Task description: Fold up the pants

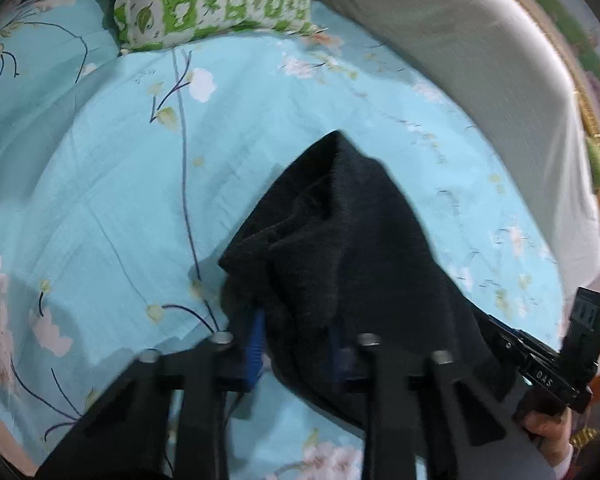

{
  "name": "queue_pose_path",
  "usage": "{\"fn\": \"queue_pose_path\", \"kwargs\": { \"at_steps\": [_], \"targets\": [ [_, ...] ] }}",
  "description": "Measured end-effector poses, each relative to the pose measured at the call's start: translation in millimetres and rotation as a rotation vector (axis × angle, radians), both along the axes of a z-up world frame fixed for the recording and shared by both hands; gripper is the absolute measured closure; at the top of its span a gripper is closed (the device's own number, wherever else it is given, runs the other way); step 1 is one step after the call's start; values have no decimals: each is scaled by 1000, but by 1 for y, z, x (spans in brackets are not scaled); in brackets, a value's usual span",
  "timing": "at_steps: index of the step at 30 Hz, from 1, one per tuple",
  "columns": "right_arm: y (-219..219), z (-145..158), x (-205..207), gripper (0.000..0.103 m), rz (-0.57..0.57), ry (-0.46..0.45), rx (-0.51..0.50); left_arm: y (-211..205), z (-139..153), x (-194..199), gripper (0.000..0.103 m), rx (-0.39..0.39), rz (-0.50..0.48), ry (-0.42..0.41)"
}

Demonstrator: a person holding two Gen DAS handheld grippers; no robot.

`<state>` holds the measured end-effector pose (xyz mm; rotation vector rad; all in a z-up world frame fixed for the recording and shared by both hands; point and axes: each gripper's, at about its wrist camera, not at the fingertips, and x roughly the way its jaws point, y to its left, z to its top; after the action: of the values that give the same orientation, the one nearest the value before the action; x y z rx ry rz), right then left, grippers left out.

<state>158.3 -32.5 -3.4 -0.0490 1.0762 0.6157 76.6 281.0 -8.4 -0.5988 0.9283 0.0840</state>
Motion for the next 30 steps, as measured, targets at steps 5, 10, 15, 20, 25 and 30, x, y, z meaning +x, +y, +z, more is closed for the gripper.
{"fn": "queue_pose_path", "kwargs": {
  "at_steps": [5,10,15,20,25,30],
  "targets": [
    [-11,52,-29,99,-8,-130,120,-3,50,-38,85,-17,-55,-211],
    [-20,72,-32,99,-43,-224,116,2,64,-54,85,-34,-81,-315],
    [-7,52,-17,99,-60,-199,66,3,50,-39,85,36,-89,-279],
    [4,32,-3,99,-81,-211,-2,13,31,-16,84,103,-101,-238],
    [14,6,2,99,-75,-213,-87,17,-5,2,83,163,-128,-150],
    [13,-9,8,94,-95,-211,-90,24,-22,1,75,153,-112,-134]
  ]
}}
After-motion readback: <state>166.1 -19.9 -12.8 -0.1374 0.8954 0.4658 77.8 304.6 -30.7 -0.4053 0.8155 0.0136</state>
